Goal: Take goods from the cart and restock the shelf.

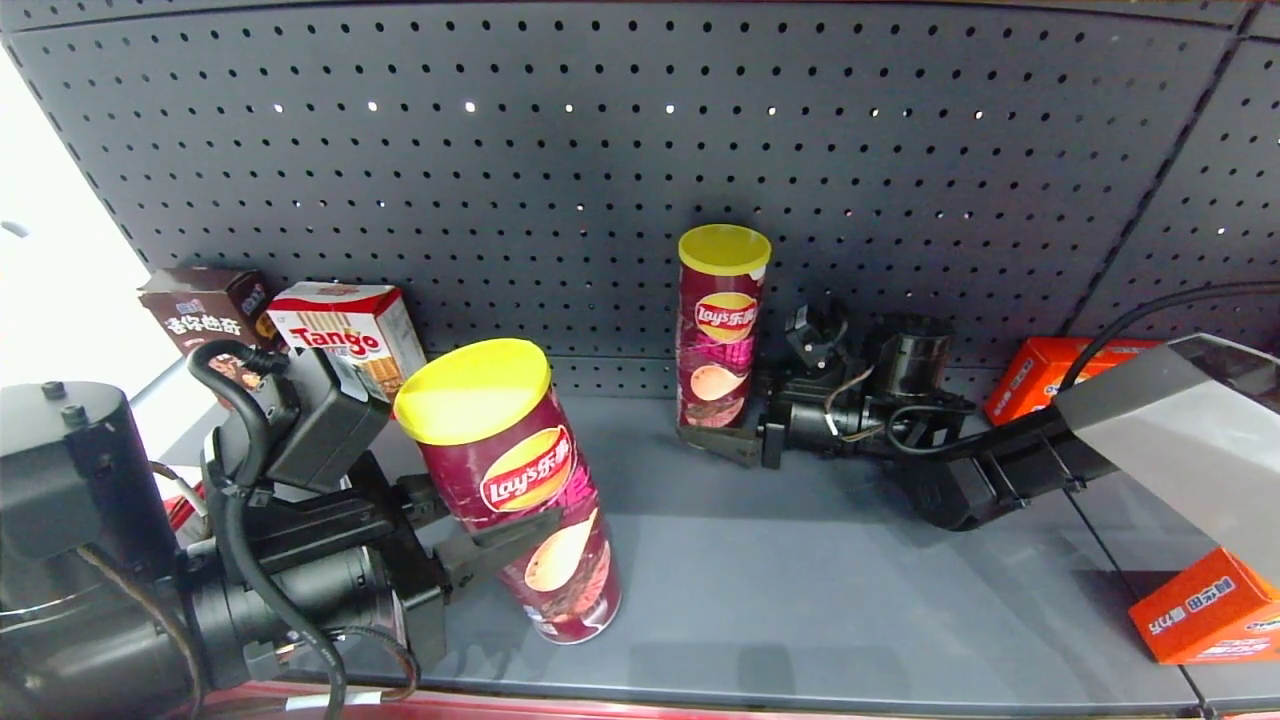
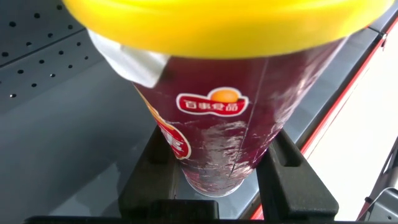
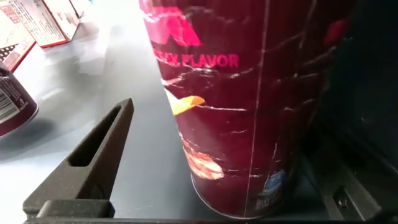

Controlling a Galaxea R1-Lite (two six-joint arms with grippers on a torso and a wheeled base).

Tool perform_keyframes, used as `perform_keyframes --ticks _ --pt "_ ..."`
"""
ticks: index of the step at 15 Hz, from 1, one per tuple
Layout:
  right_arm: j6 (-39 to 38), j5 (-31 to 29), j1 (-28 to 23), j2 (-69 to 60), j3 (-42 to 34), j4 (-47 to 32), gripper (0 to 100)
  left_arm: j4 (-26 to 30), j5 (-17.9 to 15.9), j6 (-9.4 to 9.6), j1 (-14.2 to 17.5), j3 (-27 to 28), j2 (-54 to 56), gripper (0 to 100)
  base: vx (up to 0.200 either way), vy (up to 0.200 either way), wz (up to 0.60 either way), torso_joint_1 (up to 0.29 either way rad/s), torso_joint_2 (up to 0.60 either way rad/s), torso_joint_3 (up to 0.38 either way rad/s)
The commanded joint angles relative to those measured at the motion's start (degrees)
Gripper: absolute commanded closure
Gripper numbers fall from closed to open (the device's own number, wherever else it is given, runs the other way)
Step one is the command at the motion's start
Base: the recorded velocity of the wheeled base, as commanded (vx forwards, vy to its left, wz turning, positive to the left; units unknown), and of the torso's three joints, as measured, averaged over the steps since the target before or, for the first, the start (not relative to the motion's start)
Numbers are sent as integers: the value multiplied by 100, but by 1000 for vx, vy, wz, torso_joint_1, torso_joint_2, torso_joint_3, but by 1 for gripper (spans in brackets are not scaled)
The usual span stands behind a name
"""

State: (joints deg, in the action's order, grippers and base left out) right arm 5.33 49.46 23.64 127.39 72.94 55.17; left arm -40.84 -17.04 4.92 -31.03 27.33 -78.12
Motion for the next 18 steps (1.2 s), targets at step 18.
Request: perform_keyframes --ticks 18 --pt "74 -50 387 -2289 -2301 64 100 -21 -1 8 26 9 -11 100 0 0 0 0 0 0"
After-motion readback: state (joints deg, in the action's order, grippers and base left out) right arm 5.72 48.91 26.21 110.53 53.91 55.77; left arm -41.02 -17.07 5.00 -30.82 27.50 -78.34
